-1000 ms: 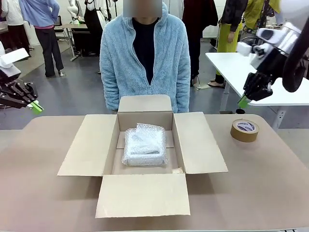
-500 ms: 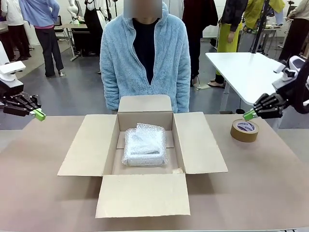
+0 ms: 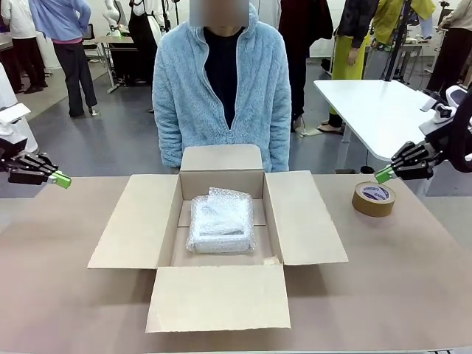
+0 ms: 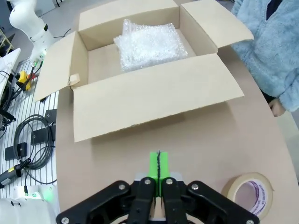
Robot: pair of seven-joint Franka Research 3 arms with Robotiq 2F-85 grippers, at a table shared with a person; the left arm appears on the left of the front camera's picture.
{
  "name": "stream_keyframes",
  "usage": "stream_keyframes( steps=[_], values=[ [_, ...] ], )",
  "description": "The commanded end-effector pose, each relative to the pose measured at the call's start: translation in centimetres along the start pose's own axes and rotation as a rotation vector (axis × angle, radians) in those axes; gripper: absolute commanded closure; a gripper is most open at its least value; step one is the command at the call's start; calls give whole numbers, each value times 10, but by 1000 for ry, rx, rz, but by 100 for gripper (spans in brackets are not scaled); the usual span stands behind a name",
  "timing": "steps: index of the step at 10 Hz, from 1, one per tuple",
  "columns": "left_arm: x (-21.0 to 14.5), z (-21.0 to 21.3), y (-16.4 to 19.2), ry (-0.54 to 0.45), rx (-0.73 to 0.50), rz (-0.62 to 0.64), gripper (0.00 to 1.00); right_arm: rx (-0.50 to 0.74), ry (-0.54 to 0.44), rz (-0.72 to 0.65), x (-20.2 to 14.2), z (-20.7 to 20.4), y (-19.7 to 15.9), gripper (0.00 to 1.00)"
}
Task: Wrap the clocks to prevent damage.
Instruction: Once the human has placed the objects inside and stepped back, release both hands from the side flaps of the Package Box.
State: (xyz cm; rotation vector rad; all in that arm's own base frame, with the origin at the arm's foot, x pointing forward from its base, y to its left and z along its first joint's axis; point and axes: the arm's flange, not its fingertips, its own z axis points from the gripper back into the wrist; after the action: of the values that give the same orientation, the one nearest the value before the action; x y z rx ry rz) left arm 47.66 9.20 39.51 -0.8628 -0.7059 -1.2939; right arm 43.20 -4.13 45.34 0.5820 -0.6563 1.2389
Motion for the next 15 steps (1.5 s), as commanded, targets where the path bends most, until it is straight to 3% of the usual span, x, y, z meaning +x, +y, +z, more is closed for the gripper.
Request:
stream_keyframes(
  steps=[1,2,3,4,7,10,12,14,15],
  values=[
    [2,-13,-21,-13,30,29,100,-7,-7,-19,-1,-5,4,99],
    [0,-11,-24,-14,26,31,100,-5,-6,-25,-3,-5,4,99],
    [4,-10,-29,78,-18,24,100,-4,49,-78,0,-5,7,99],
    [-5,-9,-21,-2,13,22,100,4,3,7,3,-2,1,99],
    [-4,-11,-25,13,1,22,100,4,11,-12,2,-3,2,99],
    [-27,-14,-26,-72,47,28,100,-21,-85,92,-27,-5,1,99],
    [-34,-17,-31,-89,85,-2,100,-42,-122,68,-41,-8,-2,99],
    [-32,-18,-36,-93,103,-41,100,-36,-118,83,-34,-17,-5,99],
    [-33,-15,-27,-68,58,19,100,-32,-93,57,-38,-3,-1,99]
  ],
)
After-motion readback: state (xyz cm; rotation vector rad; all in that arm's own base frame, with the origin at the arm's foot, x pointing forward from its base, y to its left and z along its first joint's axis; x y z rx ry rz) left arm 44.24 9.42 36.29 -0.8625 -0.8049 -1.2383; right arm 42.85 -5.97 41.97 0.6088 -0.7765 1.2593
